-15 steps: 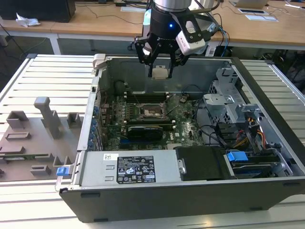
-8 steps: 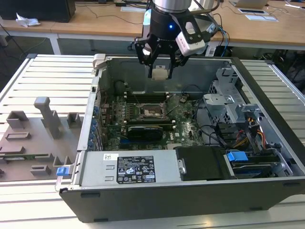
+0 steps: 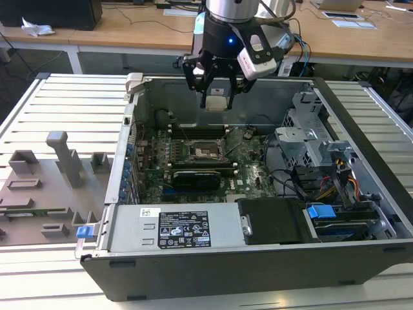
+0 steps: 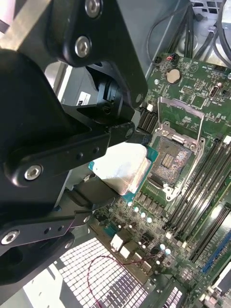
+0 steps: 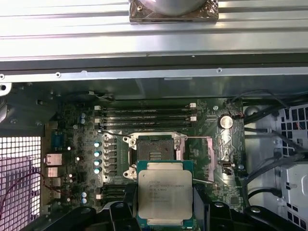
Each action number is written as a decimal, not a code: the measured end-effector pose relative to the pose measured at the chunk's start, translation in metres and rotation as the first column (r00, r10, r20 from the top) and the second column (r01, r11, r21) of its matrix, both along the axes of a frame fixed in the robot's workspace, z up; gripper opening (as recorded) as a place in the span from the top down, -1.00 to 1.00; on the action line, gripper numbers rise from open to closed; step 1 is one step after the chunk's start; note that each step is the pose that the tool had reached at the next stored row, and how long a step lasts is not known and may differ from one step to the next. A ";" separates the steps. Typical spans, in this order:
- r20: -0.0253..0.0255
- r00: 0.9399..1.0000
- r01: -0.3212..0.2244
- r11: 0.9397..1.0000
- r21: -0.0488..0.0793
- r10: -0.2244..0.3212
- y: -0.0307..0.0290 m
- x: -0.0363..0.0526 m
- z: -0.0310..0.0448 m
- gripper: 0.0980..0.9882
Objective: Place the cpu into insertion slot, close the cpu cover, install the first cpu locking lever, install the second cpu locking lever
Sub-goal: 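Place the cpu into insertion slot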
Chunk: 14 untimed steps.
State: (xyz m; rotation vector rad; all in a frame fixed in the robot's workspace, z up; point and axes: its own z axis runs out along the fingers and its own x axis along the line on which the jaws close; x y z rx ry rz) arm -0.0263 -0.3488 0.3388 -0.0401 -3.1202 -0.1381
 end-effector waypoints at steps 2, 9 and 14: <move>0.000 1.000 0.000 1.000 -0.003 0.000 0.0002 0.0000 -0.0034 0.00; 0.000 1.000 0.000 1.000 -0.005 0.000 0.0003 0.0000 -0.0130 0.00; 0.000 1.000 0.000 1.000 -0.005 0.000 0.0003 0.0000 -0.0179 0.00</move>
